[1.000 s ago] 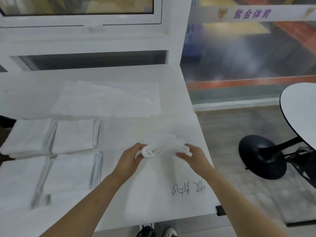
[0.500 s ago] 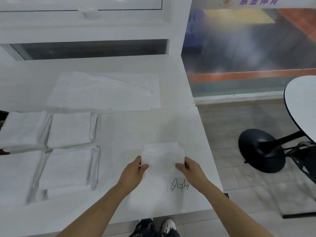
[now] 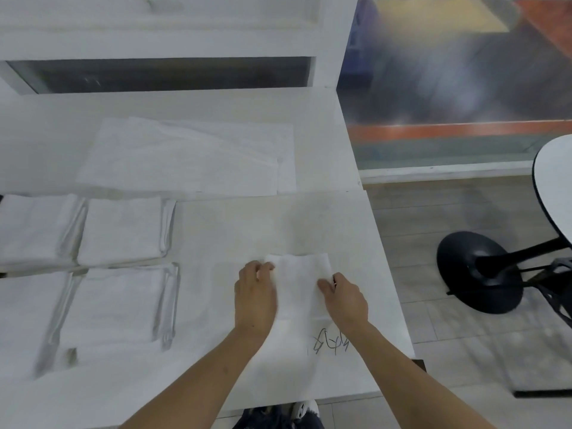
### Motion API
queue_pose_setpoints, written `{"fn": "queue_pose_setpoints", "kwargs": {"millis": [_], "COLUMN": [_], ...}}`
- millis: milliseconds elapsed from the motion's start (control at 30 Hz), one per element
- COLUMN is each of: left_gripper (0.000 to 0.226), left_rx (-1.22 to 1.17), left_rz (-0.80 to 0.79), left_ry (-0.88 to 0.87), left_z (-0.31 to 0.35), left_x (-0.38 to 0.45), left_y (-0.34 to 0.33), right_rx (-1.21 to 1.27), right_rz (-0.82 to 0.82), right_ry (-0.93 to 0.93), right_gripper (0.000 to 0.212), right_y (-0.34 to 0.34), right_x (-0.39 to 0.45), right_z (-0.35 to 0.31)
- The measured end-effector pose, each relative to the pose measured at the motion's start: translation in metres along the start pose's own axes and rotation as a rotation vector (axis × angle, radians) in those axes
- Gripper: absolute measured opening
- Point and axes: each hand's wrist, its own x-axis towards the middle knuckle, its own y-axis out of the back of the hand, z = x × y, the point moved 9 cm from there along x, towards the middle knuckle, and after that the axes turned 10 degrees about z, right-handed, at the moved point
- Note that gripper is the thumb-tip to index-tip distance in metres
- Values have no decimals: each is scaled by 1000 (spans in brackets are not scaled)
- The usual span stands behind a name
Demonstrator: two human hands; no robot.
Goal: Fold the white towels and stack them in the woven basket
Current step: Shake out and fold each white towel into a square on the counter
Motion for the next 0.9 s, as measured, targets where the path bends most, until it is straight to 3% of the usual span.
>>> {"fn": "queue_pose_setpoints", "kwargs": {"millis": [100,167,233,367,467,600,700,833,900], "left_gripper": [40,53,63,64,64,66,68,70,66], "left_rx": [11,94,161,237,249,259,238,151,106], "left_rz": [-17,-186,-254,-245,-245,-278,-257,-235,-211], "left_ry": [-383,-402,-369,-358,-340,-330,-268,116,221], "left_z": [33,26,14,14,10,8,8,-16,-16], "left_x": [-15,-25,-31,-32,-32,-32,-30,-41,-50], "left_y": [-14,-38,-52,-58,-63,-67,-67,-55,-40], "right_rx": [-23,-46,-39,-147,-209,-230,-271,-276,-204], "right_rz": [19,25,84,311,152,-44,-80,-54,-30], "right_ry": [7,11,48,372,459,365,363,388,354], "right_gripper": [39,33,24,46,51,54,55,56,54], "right_y": [-1,-3,-2,4,-16,-38,-36,-25,-22], "right_x": [1,2,1,-12,-20,-23,-16,-16,-22], "right_z": [1,1,-2,-22,-22,-2,-3,0,5]}}
